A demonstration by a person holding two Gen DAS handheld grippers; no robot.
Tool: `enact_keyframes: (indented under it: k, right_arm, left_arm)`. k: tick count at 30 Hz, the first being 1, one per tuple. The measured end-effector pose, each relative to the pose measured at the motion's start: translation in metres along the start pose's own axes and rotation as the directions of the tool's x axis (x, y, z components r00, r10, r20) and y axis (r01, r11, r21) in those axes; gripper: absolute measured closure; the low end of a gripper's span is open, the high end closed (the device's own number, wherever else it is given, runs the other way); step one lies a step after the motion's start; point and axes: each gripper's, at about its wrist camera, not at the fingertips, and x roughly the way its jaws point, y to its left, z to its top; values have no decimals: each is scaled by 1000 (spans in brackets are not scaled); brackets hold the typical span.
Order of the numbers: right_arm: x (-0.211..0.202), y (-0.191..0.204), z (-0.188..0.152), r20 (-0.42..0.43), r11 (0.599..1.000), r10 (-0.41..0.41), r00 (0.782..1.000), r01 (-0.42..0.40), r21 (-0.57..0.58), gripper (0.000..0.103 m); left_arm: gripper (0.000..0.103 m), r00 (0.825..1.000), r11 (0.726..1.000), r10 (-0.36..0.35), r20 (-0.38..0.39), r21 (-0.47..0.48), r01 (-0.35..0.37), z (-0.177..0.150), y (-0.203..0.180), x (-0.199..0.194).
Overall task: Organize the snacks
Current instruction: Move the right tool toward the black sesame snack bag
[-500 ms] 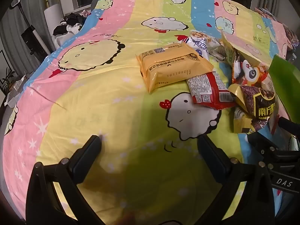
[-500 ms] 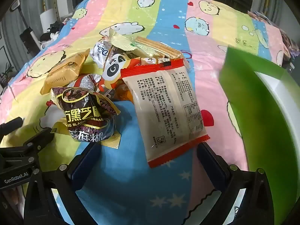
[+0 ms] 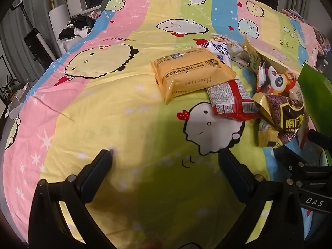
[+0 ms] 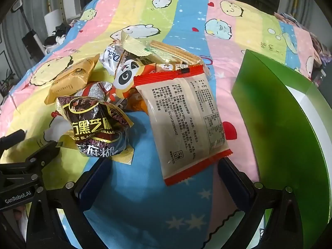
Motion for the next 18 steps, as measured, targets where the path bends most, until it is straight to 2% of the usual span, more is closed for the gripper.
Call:
enact_keyframes:
  k: [18]
  right_arm:
    - [0, 0, 0, -2, 1000, -1, 1000, 1, -1, 1]
  left_arm:
    - [0, 1000, 1000, 0, -8, 0, 0, 1, -1, -1]
